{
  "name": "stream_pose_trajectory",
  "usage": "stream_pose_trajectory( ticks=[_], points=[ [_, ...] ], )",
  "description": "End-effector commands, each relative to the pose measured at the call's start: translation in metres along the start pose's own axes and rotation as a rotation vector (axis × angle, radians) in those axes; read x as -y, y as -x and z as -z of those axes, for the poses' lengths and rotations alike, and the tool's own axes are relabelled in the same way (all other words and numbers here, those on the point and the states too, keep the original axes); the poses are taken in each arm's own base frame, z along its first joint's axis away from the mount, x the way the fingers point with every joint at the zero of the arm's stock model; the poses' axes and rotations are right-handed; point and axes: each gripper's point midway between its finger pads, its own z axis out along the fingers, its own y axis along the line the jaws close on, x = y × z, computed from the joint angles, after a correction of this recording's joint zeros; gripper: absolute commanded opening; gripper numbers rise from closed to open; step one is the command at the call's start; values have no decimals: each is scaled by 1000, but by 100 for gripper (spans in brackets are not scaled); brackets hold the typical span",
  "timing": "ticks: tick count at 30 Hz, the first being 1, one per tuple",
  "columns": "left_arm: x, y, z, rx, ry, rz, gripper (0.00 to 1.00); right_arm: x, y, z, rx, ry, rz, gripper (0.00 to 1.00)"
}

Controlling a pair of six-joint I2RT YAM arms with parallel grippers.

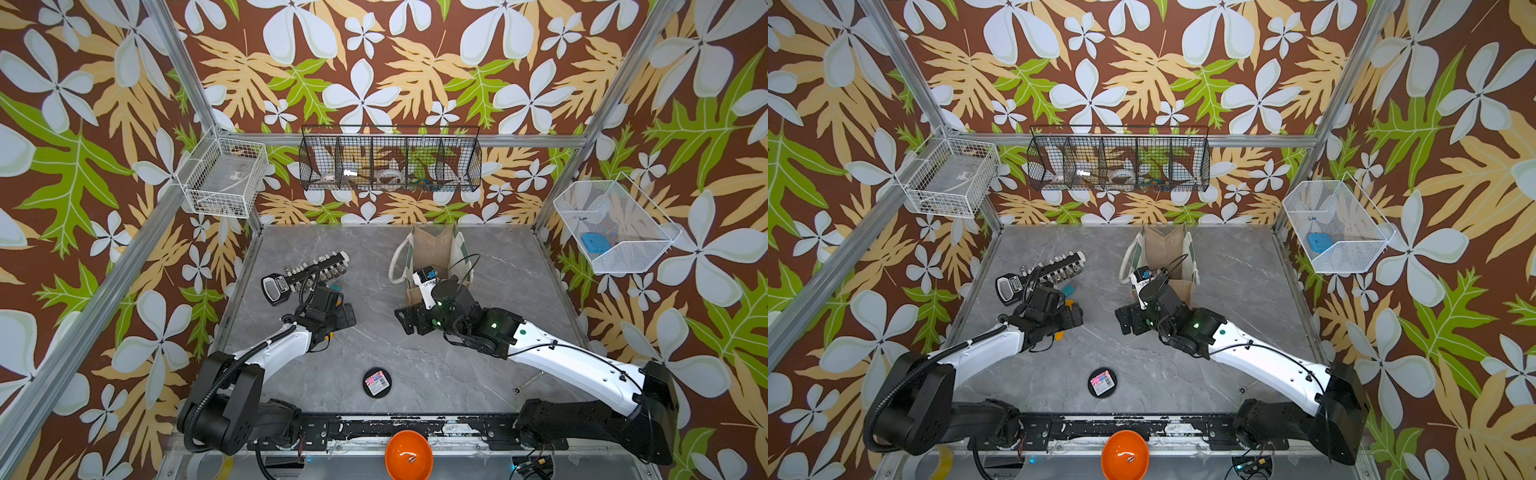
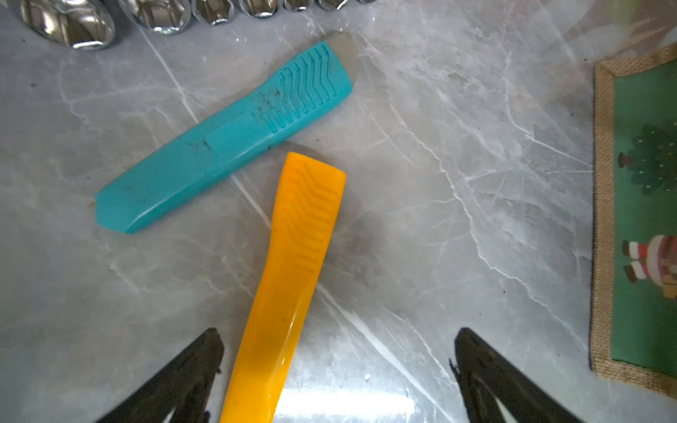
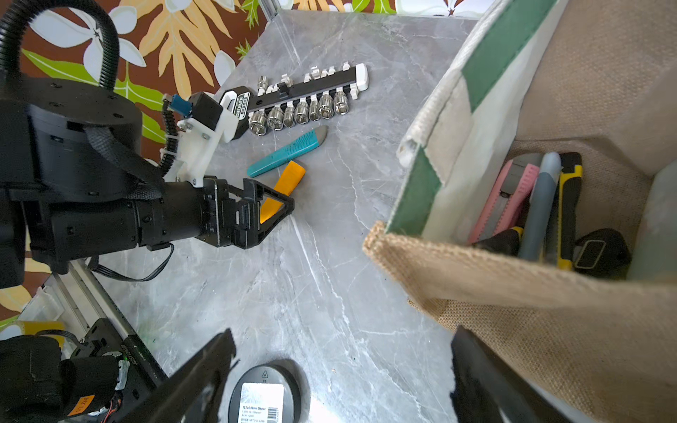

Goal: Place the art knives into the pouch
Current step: Pick up the utility knife at the center of the board.

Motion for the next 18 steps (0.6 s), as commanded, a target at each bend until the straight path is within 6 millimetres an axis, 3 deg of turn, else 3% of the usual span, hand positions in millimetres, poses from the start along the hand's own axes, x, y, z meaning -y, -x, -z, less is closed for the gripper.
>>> stream_pose_trajectory(
  ticks=[1, 10, 18],
  points=[
    [2, 9, -6, 26, -1, -4, 98, 6, 10, 8, 66, -25, -37, 92],
    [-4, 18, -20, 16, 55, -9, 89, 18, 9, 27, 109, -56, -79, 92],
    [-5, 19, -36, -13, 85, -22, 78, 19, 9, 20, 100, -72, -54, 92]
  ],
)
